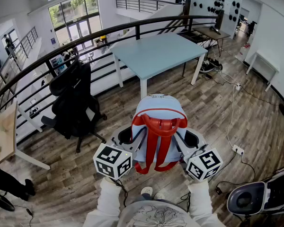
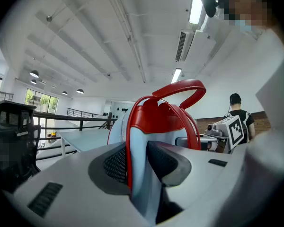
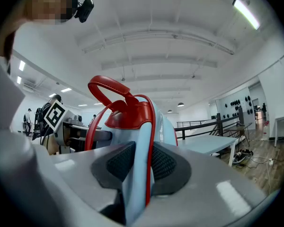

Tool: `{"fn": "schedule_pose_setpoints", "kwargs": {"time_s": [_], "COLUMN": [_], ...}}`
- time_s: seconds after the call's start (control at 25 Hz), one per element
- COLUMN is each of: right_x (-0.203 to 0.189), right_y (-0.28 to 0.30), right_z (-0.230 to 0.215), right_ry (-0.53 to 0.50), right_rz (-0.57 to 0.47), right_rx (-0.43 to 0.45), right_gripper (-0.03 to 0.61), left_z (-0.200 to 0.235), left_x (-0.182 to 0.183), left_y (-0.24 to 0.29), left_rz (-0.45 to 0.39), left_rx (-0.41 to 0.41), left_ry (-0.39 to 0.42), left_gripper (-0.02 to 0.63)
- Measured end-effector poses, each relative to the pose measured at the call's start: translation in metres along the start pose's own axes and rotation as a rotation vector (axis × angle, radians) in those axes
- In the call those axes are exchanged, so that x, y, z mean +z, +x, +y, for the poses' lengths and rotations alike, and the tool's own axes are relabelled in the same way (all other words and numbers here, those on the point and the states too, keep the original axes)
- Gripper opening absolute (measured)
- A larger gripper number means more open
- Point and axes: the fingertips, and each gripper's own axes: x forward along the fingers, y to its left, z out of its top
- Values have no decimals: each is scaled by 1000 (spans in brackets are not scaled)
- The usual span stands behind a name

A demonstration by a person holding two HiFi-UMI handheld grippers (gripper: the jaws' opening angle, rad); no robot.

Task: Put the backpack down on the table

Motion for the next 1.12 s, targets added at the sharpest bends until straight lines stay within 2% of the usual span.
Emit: {"fn": "schedule_pose_setpoints", "kwargs": {"time_s": [0.68, 1.12], "right_x": [2, -5], "right_y": [13, 41], "right_z": [-17, -28], "right_ry": [18, 15], "right_rz": [0, 2], "right_rx": [-3, -27], "right_gripper": [107, 110], "left_z": [9, 37], "left_x": [3, 0], "left_y": [18, 37], "left_rz": [6, 10], "left_rx": [-1, -23], "left_ry": [-7, -12], "left_gripper": [118, 118]}}
